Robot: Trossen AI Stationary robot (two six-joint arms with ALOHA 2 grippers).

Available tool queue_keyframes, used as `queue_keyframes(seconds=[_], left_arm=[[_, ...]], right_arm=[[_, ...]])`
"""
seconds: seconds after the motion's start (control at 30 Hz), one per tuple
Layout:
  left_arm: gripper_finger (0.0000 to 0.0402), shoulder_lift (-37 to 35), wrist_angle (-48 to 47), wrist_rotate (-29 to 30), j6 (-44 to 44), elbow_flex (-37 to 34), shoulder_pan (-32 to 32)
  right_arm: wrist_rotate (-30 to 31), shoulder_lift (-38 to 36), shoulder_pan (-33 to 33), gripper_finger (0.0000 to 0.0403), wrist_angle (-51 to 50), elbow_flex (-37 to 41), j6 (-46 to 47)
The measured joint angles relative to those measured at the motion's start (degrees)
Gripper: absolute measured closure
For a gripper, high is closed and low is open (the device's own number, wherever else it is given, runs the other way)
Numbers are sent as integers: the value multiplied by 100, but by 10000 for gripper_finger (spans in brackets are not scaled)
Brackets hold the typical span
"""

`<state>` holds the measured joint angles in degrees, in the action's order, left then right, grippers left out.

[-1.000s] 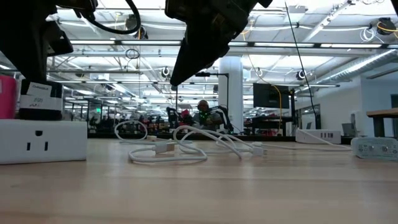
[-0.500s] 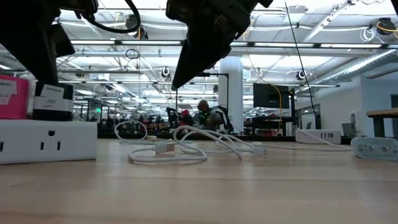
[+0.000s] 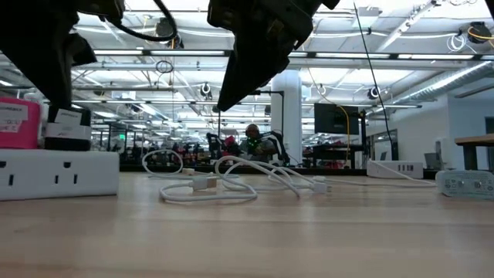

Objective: Insert USB
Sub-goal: Insert the black charger adapter into the bottom white outlet extension, then adjust the pink charger adapter

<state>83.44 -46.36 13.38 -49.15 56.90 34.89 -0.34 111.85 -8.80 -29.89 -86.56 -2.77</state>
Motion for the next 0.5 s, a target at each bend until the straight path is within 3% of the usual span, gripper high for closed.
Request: queue_keyframes(seconds=[0.33,0.5], left_arm=[[401,-94,-1307,-454,-17,901,109],[401,-96,-1722,-884,-724,884,382]], right_arm=[[0,0,1,403,-36,0,1],[0,0,2,403,-48,0,18]])
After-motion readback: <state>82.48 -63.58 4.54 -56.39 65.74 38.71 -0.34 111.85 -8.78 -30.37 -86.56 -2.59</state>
